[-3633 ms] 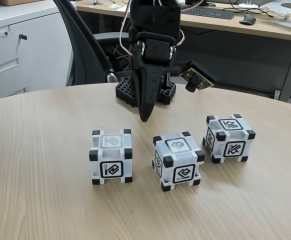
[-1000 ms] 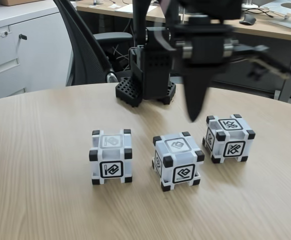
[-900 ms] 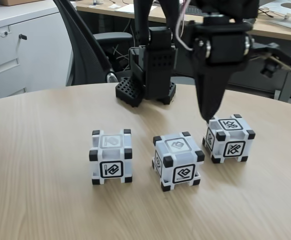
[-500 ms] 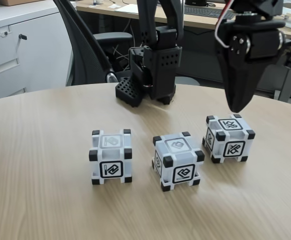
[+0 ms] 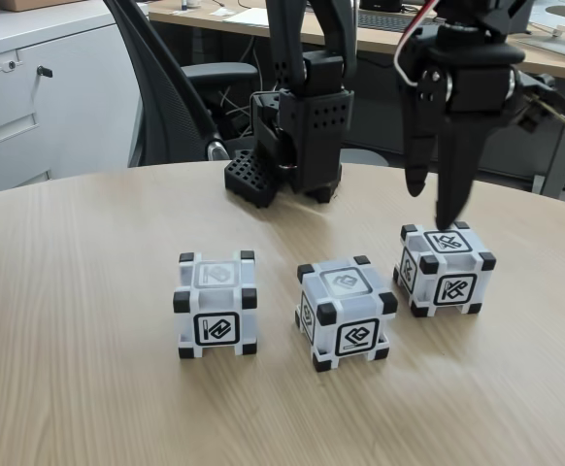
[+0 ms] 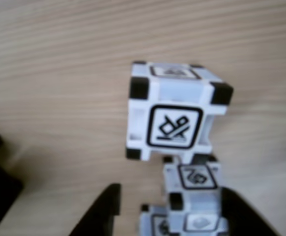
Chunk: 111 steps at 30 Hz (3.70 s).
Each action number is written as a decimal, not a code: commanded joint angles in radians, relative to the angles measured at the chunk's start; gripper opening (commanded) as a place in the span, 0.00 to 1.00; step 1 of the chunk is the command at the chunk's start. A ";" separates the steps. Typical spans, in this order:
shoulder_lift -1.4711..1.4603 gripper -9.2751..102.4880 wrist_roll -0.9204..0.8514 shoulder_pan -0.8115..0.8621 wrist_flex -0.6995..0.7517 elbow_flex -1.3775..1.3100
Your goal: Stack cubes from left to right.
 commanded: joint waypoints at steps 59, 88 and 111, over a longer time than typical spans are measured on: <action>-0.232 0.08 -0.025 0.014 -0.117 -0.149; -0.109 0.08 -0.258 0.376 -0.008 -0.225; -0.127 0.08 -0.537 0.831 -0.008 -0.225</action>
